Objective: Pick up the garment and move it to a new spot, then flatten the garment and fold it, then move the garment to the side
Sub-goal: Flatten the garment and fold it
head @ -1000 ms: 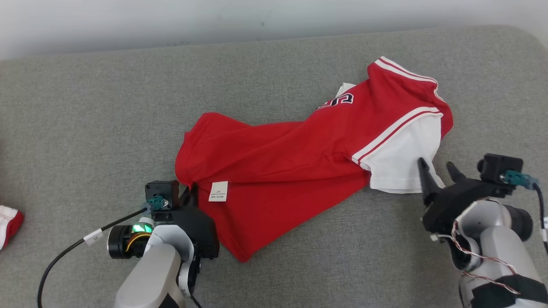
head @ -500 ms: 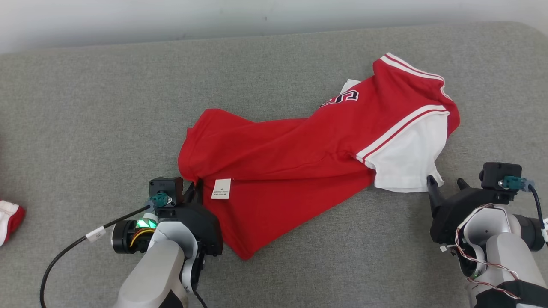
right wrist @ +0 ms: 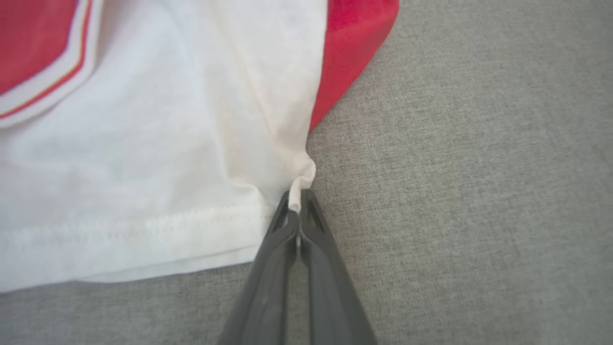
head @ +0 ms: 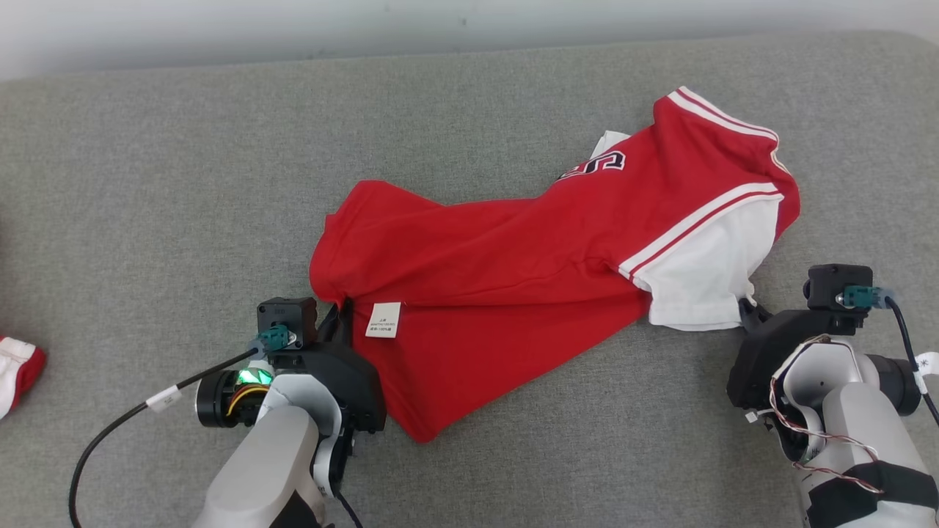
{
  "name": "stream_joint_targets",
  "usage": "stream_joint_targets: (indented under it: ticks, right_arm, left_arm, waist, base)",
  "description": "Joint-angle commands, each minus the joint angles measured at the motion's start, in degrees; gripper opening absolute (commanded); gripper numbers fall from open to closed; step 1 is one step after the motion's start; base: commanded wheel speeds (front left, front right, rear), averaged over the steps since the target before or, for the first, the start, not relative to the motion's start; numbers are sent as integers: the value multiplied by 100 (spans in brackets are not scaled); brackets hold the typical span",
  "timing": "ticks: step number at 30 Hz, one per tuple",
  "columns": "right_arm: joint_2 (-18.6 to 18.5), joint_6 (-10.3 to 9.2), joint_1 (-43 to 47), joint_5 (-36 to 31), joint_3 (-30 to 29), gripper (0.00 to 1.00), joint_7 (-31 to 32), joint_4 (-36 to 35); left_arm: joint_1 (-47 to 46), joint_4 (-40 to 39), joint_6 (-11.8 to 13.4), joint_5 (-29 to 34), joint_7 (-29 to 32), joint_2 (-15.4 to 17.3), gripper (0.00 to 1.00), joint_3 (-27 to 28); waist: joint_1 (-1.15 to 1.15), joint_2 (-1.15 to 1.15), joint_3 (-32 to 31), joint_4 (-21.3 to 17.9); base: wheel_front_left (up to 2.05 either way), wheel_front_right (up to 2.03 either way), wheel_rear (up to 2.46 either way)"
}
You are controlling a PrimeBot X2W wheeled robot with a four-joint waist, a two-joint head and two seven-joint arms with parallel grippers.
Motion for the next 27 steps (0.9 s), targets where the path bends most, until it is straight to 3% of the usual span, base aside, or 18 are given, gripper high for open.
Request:
stream_joint_targets:
  ticks: [1,10,14,18,21,27]
  right_arm:
    - [0,-16,198,31,-36,0,-10,95]
    - [-49,-15,184,707,-51,0,-448,-727]
    - [-194,-15,206,1045,43,0,-407,-1319]
    - [-235,-15,45,1288,54,0,-195,-1764]
    - [-23,-14,-321,1669,42,0,31,-1898]
    - [125,-14,-1555,2079,79,0,338,-1845]
  left_arm:
    - [171,179,-24,-58,67,-34,0,-60]
    - [17,-115,-170,-164,-471,90,0,82]
    - [-132,-370,-361,-406,-561,144,0,262]
    - [-330,-636,-570,-690,-300,284,0,455]
    - [-566,-910,-665,-1009,-21,441,0,722]
    - [-1349,-1524,-690,-1591,690,814,0,1224]
  waist:
    - [0,0,-47,-17]
    - [0,0,-441,-64]
    - [0,0,-642,-84]
    - [0,0,-712,-150]
    - [0,0,-624,-272]
    - [0,0,-25,-433]
  base:
    - [0,0,0]
    - [0,0,0]
    - [0,0,0]
    - [0,0,0]
    - [0,0,0]
    - [0,0,0]
